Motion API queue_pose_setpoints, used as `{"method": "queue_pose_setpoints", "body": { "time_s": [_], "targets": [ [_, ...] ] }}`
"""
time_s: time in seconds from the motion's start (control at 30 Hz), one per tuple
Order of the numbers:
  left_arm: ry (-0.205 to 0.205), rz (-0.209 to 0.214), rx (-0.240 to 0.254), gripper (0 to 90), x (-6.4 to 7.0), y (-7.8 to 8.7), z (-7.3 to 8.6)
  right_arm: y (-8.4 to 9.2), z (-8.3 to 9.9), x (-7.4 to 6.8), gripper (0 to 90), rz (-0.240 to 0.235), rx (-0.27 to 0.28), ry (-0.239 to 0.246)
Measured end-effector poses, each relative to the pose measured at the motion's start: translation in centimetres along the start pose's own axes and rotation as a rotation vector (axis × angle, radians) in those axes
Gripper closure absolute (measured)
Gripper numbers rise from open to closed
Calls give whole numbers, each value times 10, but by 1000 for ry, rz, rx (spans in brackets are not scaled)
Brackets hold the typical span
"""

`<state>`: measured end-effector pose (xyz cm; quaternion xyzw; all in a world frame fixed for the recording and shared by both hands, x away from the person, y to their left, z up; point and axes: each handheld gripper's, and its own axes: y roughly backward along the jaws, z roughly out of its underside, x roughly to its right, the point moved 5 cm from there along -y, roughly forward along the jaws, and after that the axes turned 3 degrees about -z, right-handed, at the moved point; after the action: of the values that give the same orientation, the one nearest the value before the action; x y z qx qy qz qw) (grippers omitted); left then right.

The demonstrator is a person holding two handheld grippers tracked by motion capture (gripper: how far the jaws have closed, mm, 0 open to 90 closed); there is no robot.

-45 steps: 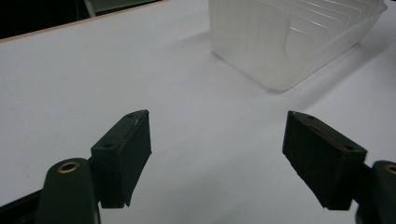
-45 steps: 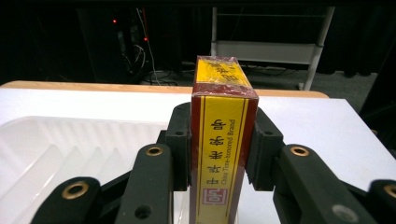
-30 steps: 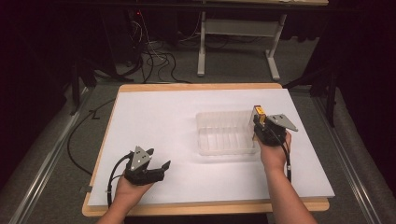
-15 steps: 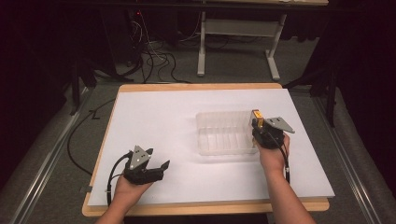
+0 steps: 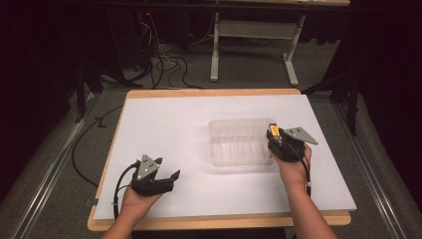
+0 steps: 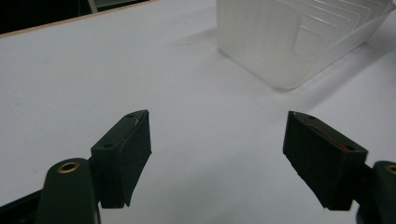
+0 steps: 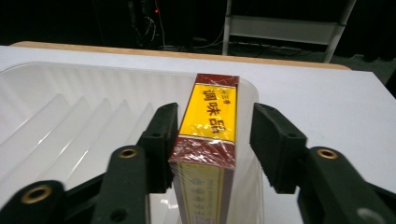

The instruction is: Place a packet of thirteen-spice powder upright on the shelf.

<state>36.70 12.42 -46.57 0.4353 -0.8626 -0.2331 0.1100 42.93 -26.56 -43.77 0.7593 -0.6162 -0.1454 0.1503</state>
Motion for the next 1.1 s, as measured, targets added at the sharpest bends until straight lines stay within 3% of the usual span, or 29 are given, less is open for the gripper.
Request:
{"method": "queue_pose_setpoints", "body": {
  "time_s": [0.13, 0.43, 0.67, 0.77, 0.8, 0.93, 1.1],
  "targets": [
    [-5, 4, -3, 243, 1, 0, 0, 6, 0, 1, 385, -25, -9, -9],
    [-14, 16, -8, 243, 7, -1, 1, 33, 4, -3, 222, -83, -5, 0],
    [-36, 59, -18, 243, 24, -2, 1, 64, 18, -24, 182, -160, -1, 73],
    [-43, 78, -20, 243, 33, -3, 2, 74, 25, -27, 181, -171, 13, 90],
    [-47, 94, -22, 242, 40, -3, 1, 81, 36, -27, 201, -162, 37, 85],
    [-57, 114, -15, 240, 54, -6, -1, 77, 54, -27, 198, -169, -19, 89],
    [-112, 96, -34, 237, 64, -11, 2, 76, 51, -26, 202, -182, -3, 77]
  ]
}}
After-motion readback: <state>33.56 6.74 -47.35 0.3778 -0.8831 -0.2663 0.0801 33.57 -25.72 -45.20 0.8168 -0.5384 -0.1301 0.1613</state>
